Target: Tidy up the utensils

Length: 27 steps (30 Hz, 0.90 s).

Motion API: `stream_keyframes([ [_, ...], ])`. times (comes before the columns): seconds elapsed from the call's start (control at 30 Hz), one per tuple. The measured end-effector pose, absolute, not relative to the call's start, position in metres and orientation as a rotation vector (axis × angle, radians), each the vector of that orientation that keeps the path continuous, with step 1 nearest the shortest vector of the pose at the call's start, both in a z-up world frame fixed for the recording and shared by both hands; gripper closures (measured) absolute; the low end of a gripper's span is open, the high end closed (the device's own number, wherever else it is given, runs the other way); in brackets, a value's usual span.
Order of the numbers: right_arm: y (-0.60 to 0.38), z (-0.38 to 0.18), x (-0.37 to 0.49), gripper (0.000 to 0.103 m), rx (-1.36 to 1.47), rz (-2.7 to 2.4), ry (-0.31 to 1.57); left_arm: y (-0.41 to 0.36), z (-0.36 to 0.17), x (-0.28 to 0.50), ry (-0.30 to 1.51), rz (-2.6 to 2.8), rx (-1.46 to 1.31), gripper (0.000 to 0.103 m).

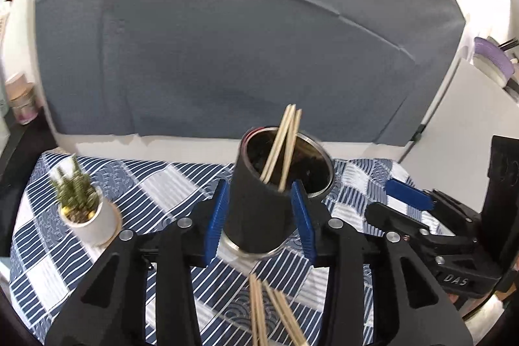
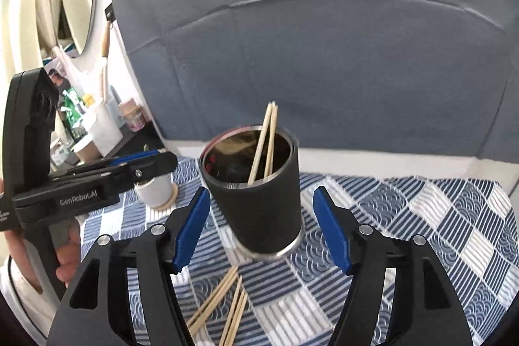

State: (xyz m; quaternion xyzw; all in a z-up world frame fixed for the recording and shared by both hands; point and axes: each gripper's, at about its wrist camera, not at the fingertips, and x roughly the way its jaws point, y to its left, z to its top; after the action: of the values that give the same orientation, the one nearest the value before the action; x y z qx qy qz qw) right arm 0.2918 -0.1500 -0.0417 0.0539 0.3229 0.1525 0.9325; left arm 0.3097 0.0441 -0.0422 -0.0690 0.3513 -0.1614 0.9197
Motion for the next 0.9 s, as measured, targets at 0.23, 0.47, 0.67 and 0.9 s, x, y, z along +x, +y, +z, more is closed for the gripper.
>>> stream_keyframes([
  [0.23, -0.151, -0.056, 0.261, 0.037, 0.068, 0.324, 0.713, 0.051, -0.058, 0.274, 0.754, -0.267, -0.114, 0.042],
  [0.47, -0.153, -0.076, 0.235, 0.025, 0.073, 0.355, 0.784, 0.06, -0.084, 0.241, 0.833, -0.191, -0.111, 0.02],
  [0.67, -0.156, -0.097, 0.211, 0.018, 0.069, 0.354, 0.829, 0.071, -0.106, 0.214, 0.908, -0.139, -0.16, 0.011],
  [0.9, -0.161, -0.118, 0.191, 0.014, 0.071, 0.344, 0.889, 0.075, -0.13, 0.185, 0.95, -0.099, -0.165, 0.007],
])
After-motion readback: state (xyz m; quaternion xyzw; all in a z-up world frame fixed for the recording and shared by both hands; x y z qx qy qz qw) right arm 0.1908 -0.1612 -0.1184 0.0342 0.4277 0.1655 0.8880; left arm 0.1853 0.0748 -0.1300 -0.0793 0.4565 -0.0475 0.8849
